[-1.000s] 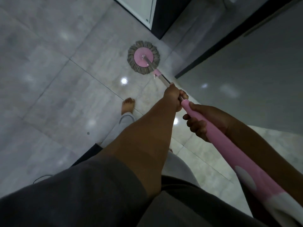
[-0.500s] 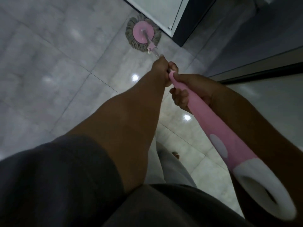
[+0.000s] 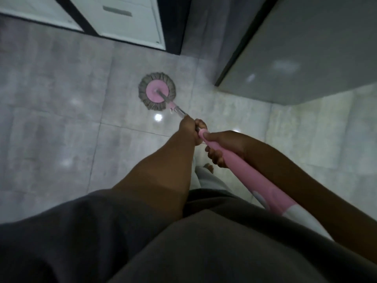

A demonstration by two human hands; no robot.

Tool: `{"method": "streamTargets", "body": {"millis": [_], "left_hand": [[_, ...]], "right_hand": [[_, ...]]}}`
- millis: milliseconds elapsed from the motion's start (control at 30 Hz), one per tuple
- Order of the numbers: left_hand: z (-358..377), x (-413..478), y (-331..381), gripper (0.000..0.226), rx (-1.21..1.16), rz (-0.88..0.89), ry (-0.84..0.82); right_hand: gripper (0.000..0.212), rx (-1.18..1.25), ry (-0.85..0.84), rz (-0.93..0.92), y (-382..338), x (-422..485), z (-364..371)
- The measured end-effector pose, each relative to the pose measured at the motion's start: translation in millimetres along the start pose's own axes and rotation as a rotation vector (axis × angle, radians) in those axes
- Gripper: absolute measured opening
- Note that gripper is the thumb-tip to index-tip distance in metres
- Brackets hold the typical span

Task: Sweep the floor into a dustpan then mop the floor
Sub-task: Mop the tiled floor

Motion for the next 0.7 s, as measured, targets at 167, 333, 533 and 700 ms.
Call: {"method": "streamTargets", "body": {"millis": [167, 333, 533, 700], "left_hand": [[32.7, -8.0, -81.7, 0.043, 0.112, -0.156, -0.032], [62.1, 1.0, -98.0, 0.047, 0.2, -0.22, -0.051], [86.2, 26.6, -46.2, 0.049, 0.316, -0.292, -0.02], [121.5, 76.9, 55.9, 0.052, 0.406, -0.243, -0.044]], "right_hand": [[0.037, 0.192, 0.02, -0.086, 65.9, -42.8, -35.2], [0.042, 0.315, 0.057, -0.143, 76.9, -54.5, -51.3], [0.042, 0.506, -0.014, -0.179, 22.8, -34.4, -52.4], [0.039, 0.594, -0.028, -0.233, -75.3, 14.9, -58.6]]}}
Point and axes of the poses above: each hand's wrist, its own x-axis towards the middle knuckle, its own z-axis out of the palm, y = z × x, the point moved 6 cm from there along x, towards the middle knuckle, and after that the axes turned 15 degrees about -y, right-handed, at the moved point
